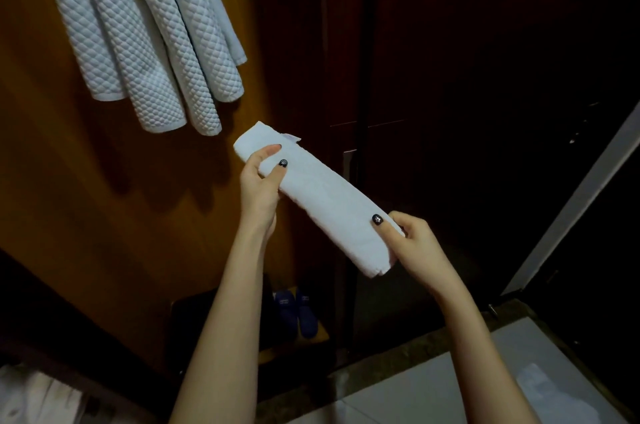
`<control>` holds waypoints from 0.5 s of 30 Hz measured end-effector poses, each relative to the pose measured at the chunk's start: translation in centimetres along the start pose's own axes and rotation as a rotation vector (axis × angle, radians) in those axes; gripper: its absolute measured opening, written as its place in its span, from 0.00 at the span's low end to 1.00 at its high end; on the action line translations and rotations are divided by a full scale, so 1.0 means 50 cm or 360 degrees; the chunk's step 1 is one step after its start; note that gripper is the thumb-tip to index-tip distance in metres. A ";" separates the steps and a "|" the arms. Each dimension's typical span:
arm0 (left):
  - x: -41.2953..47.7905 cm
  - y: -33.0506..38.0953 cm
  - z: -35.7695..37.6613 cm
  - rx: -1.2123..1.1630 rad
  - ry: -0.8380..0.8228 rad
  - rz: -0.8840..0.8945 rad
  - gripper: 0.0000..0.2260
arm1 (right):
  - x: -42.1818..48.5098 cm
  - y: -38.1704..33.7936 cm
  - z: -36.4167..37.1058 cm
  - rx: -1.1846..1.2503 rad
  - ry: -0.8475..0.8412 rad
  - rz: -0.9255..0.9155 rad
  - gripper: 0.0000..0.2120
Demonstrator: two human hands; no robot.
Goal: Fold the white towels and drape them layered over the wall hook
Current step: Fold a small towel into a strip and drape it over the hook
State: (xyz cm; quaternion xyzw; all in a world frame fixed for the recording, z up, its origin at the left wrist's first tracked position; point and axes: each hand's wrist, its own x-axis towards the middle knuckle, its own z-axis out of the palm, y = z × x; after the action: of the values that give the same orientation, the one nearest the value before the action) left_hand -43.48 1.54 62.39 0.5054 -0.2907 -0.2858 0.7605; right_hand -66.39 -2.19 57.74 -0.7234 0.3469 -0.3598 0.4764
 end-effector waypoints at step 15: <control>0.018 -0.010 -0.056 -0.0235 0.0023 -0.0003 0.13 | 0.019 0.021 0.015 0.0501 -0.0067 0.0226 0.08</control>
State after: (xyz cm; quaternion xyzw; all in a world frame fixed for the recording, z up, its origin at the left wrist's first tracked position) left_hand -40.92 2.41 61.16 0.4502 -0.2629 -0.3036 0.7975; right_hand -65.44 -3.01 56.73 -0.6210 0.3263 -0.3598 0.6152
